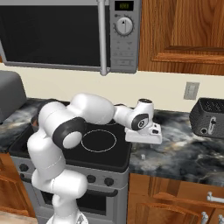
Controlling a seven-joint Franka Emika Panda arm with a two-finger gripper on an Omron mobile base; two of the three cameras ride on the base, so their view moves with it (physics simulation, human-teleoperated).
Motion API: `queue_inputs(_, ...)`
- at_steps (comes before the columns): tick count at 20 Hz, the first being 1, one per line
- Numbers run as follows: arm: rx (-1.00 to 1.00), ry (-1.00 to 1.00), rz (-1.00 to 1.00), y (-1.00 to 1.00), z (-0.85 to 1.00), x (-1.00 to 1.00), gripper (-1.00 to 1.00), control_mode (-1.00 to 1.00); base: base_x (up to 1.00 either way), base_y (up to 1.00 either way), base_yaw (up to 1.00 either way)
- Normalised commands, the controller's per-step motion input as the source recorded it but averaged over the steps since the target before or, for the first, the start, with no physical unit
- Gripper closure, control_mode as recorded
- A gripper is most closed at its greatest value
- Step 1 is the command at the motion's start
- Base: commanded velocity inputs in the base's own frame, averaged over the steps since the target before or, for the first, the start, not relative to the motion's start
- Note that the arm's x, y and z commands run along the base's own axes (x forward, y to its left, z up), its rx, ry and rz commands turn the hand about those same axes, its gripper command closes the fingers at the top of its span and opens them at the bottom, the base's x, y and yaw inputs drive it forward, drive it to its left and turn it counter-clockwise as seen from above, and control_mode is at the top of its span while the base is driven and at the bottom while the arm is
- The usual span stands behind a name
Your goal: Pick up the sugar cube(s) and place them in the saucepan with hot chocolate.
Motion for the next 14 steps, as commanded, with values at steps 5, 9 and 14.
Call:
queue_inputs(5, 0.00, 0.00, 0.00, 0.00, -0.06, 0.00, -1.00, -1.00, 0.00, 0.00, 0.00)
queue_inputs(9, 0.00, 0.00, 0.00, 0.00, 0.00, -0.05, -1.00, -1.00, 0.00, 0.00, 0.00)
queue_inputs(14, 0.00, 0.00, 0.00, 0.00, 0.00, -0.16, -1.00, -1.00, 0.00, 0.00, 0.00)
